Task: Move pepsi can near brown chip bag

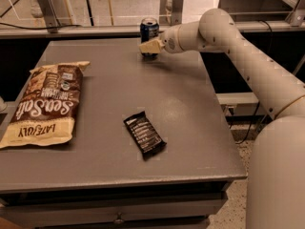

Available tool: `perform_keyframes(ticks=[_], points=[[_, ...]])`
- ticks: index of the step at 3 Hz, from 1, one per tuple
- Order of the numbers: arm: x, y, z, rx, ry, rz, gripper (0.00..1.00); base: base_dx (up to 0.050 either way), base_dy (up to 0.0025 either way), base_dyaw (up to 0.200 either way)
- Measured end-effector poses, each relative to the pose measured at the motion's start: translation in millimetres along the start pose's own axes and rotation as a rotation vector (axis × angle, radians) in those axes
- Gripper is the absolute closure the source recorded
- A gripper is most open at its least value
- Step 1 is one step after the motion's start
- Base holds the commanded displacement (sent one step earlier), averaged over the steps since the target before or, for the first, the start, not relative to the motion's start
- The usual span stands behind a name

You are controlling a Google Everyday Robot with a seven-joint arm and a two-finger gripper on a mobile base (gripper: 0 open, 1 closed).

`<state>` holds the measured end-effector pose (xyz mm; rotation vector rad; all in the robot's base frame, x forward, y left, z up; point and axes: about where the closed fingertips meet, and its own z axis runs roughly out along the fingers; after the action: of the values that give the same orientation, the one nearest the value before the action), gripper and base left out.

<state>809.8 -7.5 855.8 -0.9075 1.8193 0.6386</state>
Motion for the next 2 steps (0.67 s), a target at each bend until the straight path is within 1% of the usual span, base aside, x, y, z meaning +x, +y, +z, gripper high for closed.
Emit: perform_keyframes(ticks=[1, 2], points=[[-10.2, 27.9, -3.2, -0.074, -0.024, -0.013, 0.87, 0.000, 0.00000, 0.000], [-16.9, 81.9, -6.8, -0.188, -0.024, -0.050, 1.00, 0.000, 0.00000, 0.000]])
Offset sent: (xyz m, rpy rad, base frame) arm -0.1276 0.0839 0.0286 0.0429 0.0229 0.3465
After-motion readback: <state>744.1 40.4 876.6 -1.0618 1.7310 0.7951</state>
